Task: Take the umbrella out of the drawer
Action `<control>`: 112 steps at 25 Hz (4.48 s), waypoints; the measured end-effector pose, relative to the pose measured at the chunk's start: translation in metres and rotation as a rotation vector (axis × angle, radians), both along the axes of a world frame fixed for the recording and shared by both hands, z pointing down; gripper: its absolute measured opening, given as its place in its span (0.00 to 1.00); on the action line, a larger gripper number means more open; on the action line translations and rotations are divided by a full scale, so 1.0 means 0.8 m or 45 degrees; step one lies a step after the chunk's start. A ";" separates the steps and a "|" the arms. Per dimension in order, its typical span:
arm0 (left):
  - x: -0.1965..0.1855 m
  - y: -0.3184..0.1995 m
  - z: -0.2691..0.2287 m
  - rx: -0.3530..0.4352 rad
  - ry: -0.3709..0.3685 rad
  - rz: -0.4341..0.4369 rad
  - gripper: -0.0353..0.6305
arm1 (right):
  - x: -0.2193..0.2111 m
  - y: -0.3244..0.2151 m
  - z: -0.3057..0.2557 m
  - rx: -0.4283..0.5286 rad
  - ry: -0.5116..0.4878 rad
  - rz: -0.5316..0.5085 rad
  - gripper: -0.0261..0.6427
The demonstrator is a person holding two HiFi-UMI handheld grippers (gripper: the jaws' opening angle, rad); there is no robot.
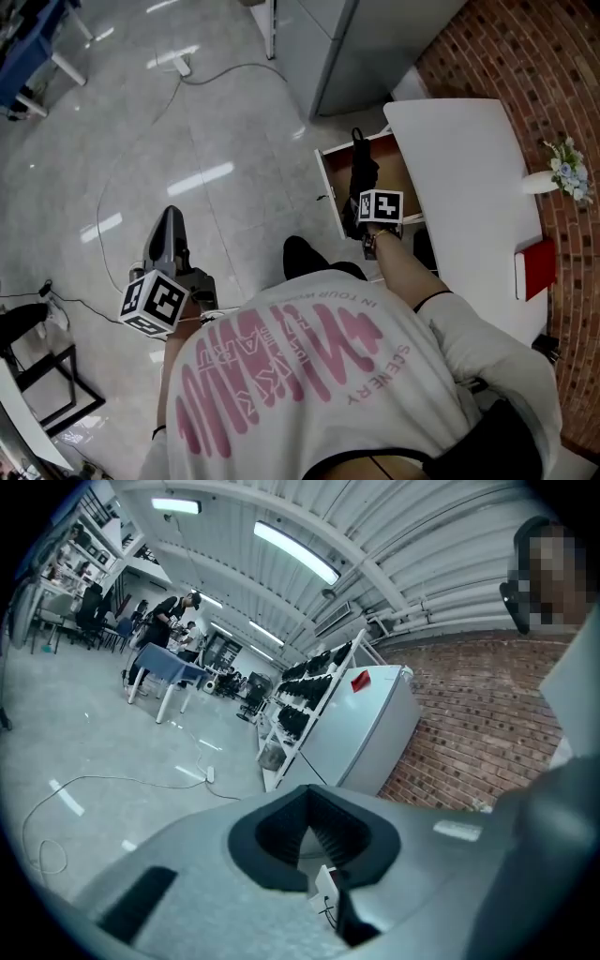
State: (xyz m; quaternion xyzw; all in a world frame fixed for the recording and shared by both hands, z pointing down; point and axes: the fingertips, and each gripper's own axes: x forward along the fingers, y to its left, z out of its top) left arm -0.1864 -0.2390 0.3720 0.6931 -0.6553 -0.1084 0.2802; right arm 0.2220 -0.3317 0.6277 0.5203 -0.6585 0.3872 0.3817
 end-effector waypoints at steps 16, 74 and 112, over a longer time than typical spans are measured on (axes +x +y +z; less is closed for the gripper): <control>0.007 0.036 -0.051 0.130 -0.018 0.116 0.06 | -0.018 0.042 -0.101 0.210 -0.144 0.071 0.41; -0.005 0.128 -0.071 0.135 -0.091 0.076 0.06 | -0.311 0.131 -0.369 0.566 -0.906 -0.429 0.41; 0.064 0.038 -0.065 0.106 -0.105 0.090 0.06 | -0.271 0.059 -0.374 0.535 -0.858 -0.536 0.42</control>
